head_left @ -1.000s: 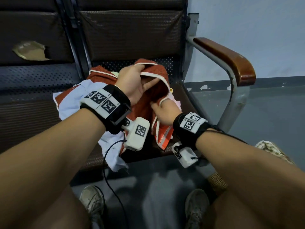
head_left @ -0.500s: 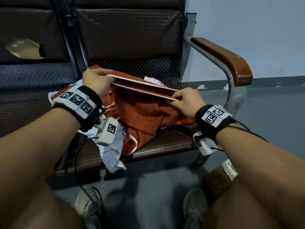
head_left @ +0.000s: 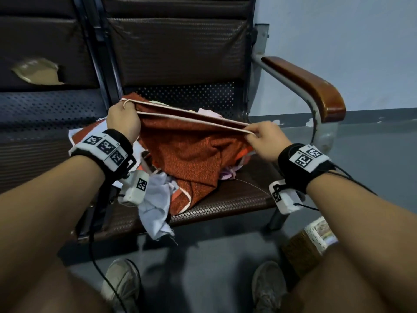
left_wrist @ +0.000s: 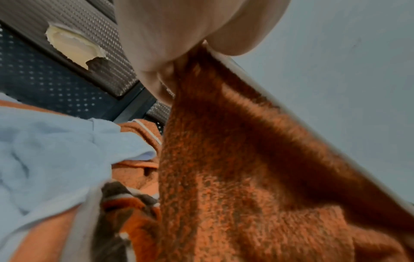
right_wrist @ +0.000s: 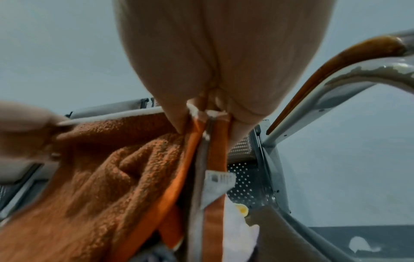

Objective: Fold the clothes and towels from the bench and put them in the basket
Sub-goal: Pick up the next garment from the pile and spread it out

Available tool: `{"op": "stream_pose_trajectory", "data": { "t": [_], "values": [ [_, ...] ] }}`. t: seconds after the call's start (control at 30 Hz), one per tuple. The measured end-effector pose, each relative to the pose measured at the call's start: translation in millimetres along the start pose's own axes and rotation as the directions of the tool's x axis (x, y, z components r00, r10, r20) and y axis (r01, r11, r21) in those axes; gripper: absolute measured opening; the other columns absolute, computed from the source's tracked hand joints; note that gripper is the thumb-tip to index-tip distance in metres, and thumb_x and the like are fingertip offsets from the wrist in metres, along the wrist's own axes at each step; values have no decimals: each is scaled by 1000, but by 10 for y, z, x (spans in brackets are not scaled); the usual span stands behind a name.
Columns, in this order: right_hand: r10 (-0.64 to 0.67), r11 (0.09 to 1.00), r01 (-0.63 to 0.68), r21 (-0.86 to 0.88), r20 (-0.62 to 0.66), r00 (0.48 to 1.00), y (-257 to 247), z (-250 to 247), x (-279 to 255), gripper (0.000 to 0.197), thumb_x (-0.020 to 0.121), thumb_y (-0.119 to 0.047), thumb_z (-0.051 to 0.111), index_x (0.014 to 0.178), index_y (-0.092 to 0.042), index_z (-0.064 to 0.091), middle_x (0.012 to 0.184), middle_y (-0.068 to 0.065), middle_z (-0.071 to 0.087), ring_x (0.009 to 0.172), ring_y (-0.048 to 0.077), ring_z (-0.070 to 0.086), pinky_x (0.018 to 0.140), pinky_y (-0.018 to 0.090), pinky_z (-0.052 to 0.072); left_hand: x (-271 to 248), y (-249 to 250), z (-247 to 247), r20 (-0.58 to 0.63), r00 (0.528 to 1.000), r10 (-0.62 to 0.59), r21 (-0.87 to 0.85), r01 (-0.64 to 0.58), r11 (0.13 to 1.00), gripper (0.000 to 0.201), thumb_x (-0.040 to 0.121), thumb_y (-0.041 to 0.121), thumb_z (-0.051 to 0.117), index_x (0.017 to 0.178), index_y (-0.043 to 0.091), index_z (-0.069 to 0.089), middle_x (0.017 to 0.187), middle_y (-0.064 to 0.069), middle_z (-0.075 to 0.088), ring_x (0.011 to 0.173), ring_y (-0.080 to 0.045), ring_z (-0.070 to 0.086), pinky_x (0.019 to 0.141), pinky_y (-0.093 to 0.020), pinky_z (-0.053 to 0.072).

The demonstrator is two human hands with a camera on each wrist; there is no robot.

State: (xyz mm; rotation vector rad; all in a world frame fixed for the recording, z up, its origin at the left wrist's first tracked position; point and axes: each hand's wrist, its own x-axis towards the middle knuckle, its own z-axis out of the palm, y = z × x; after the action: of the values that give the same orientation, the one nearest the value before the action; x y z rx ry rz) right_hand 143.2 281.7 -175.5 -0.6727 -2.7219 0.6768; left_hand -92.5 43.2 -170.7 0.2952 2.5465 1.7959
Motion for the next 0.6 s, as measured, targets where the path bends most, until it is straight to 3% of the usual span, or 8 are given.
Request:
{"op": "stream_pose_trajectory", "data": {
  "t": [0.07, 0.13, 0.2, 0.27, 0.33, 0.43, 0.53, 0.6],
  "values": [
    [29, 996, -19, 90, -106, 994, -45, -71, 29, 33, 89, -4, 47, 96, -25, 70, 81, 3, 68, 81, 25, 64, 79, 34, 52, -14, 91, -54, 90, 996, 12, -99, -3, 995, 32, 88, 32, 42, 80, 7, 61, 84, -11, 55, 83, -25, 51, 75, -35, 36],
    [45, 993, -18, 120, -232, 972, -105, -170, 61, 32, 84, 1, 41, 93, -27, 55, 80, 3, 62, 80, 29, 60, 79, 41, 52, -61, 222, -98, 182, 983, 37, -240, 8, 971, 26, 80, 39, 56, 82, 17, 69, 85, -7, 62, 84, -23, 57, 77, -35, 43],
    [81, 989, -40, 145, -285, 955, -173, -295, 103, 32, 82, 0, 36, 98, -25, 48, 79, 8, 61, 77, 33, 60, 74, 47, 53, -111, 333, -133, 275, 952, 132, -301, -45, 953, 19, 74, 31, 64, 87, 19, 72, 83, -2, 68, 82, -20, 62, 74, -31, 48],
    [110, 990, -82, 111, -276, 955, -237, -462, 173, 38, 82, -2, 35, 101, -28, 55, 82, 4, 64, 83, 35, 64, 77, 43, 55, -131, 411, -174, 339, 917, 211, -316, -100, 943, 26, 68, 17, 64, 94, 18, 72, 82, 3, 71, 78, -15, 65, 70, -27, 52],
    [84, 996, -85, 11, -260, 962, -319, -645, 251, 32, 82, -6, 38, 87, -26, 63, 81, 3, 61, 91, 35, 65, 80, 33, 49, -105, 501, -228, 328, 916, 232, -318, -124, 940, 27, 69, 8, 68, 93, 19, 71, 78, 6, 74, 75, -10, 68, 68, -26, 54],
    [24, 1000, -25, 0, -285, 958, -475, -919, 307, 29, 84, -30, 39, 60, -20, 53, 61, -1, 50, 73, 31, 56, 68, 33, 37, -32, 693, -356, 303, 927, 222, -343, -111, 933, 25, 77, 10, 79, 101, 16, 74, 93, -4, 77, 85, -19, 73, 77, -38, 57],
    [-39, 998, 50, 25, -318, 947, -588, -1150, 333, 31, 83, -39, 41, 60, -20, 50, 59, -4, 49, 70, 25, 52, 67, 32, 34, -1, 920, -494, 298, 931, 212, -372, -91, 924, 26, 76, 17, 84, 100, 15, 75, 109, -22, 72, 92, -33, 68, 88, -52, 51],
    [-83, 993, 106, 54, -322, 943, -657, -1288, 332, 27, 85, -33, 41, 66, -18, 51, 63, -5, 49, 76, 26, 54, 68, 33, 37, -4, 1046, -554, 290, 928, 235, -387, -111, 915, 15, 79, 16, 82, 93, 17, 76, 98, -11, 76, 85, -22, 71, 83, -41, 56]
  ]
}}
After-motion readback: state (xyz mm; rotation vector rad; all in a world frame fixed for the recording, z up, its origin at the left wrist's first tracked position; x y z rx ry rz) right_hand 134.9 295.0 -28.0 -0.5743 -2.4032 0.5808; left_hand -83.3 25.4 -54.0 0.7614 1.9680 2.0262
